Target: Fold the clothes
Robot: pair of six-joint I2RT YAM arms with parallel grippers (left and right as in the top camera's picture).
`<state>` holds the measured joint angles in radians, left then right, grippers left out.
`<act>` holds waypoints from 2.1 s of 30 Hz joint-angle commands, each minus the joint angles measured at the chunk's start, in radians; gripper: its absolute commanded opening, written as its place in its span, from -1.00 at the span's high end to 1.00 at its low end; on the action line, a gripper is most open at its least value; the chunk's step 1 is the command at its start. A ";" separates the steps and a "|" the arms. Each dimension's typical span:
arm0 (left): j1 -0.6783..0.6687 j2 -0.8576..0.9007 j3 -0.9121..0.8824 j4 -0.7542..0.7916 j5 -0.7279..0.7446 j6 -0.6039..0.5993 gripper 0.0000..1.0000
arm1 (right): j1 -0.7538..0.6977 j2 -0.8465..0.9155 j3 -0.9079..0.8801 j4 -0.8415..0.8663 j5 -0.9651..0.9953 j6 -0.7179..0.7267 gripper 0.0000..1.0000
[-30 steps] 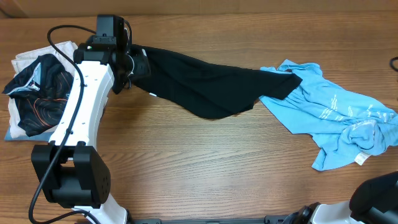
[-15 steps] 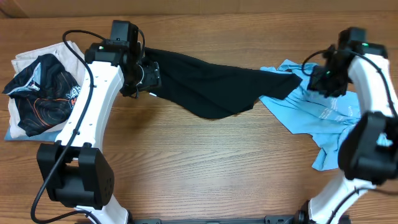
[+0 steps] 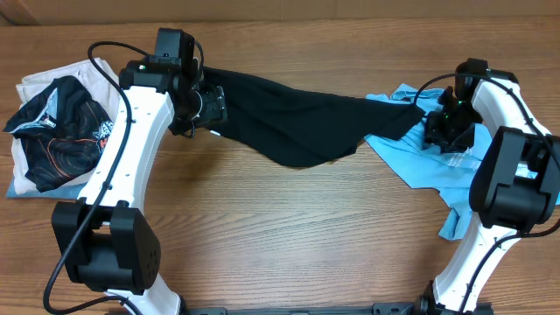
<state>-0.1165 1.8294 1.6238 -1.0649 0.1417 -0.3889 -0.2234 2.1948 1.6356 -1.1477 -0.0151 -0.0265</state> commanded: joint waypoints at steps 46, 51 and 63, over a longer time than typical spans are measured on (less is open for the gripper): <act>-0.016 0.010 -0.225 0.119 0.123 0.015 -0.54 | 0.130 -0.254 0.151 -0.167 -0.126 0.130 -0.11; -0.085 0.010 -0.356 0.325 0.255 -0.122 -0.53 | 0.179 -0.254 0.151 -0.164 -0.125 0.130 -0.11; -0.312 0.015 -0.439 0.538 0.069 -0.392 -0.47 | 0.182 -0.254 0.151 -0.179 -0.125 0.130 -0.11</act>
<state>-0.3920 1.8351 1.1919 -0.5304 0.3096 -0.6827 -0.0414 1.9720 1.7901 -1.3281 -0.1337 0.1089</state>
